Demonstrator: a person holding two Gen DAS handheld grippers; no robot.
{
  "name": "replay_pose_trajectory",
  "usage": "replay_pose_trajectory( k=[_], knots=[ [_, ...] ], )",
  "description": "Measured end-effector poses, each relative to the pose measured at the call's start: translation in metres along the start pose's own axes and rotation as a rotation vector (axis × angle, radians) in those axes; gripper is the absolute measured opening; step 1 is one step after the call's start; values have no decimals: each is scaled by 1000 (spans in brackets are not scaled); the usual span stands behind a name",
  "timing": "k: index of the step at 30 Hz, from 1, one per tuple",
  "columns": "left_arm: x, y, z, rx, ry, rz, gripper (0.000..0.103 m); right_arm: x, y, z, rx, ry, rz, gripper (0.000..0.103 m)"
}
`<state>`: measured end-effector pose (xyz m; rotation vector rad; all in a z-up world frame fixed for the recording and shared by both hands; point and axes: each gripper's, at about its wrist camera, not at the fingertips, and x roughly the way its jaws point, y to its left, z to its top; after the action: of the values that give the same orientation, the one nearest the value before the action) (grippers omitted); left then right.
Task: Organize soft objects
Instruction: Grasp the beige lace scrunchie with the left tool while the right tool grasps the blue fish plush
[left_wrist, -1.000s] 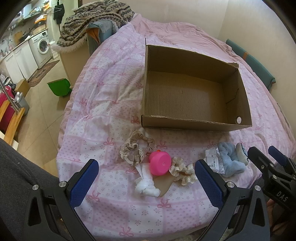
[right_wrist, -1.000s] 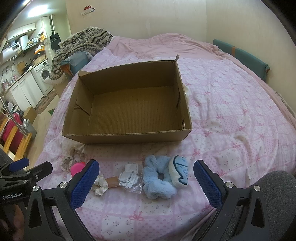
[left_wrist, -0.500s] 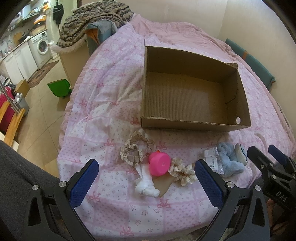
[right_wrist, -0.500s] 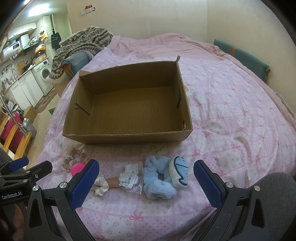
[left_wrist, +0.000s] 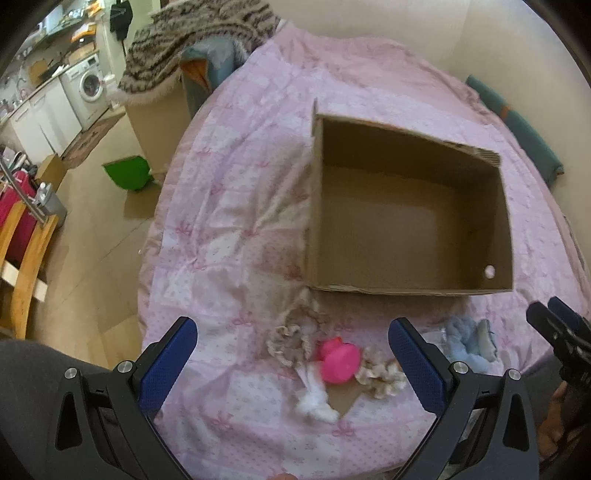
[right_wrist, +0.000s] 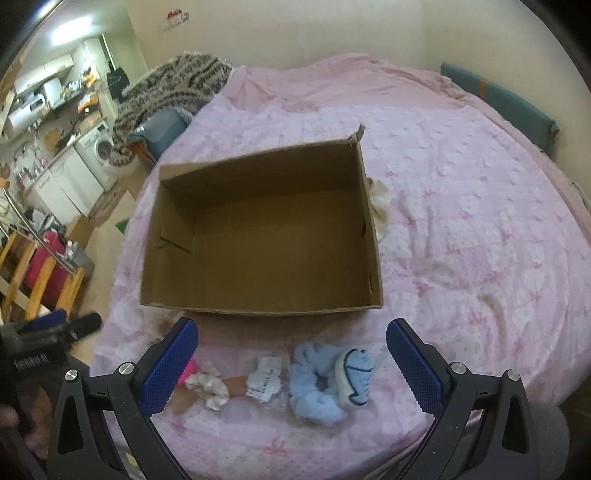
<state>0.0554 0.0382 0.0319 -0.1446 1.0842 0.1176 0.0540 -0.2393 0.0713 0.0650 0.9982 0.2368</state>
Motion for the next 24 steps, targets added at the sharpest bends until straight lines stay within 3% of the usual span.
replay_pose_trajectory(
  k=[5,10,15,18,20,24],
  knots=[
    [28,17,12,-46,98,26,103,23,-12,-4,-2,53,-1,103],
    [65,25,14,-61,201,64,103,45,-29,-13,97,114,22,103],
    [87,33,18,-82,218,82,102,54,-37,-13,146,136,21,103],
    [110,37,15,-127,317,14,92,59,-39,-14,151,146,12,103],
    [119,32,10,-120,349,-2,75,62,-40,-13,151,148,7,103],
    [135,17,5,-59,386,-4,75,68,-39,-13,148,164,-1,103]
  ],
)
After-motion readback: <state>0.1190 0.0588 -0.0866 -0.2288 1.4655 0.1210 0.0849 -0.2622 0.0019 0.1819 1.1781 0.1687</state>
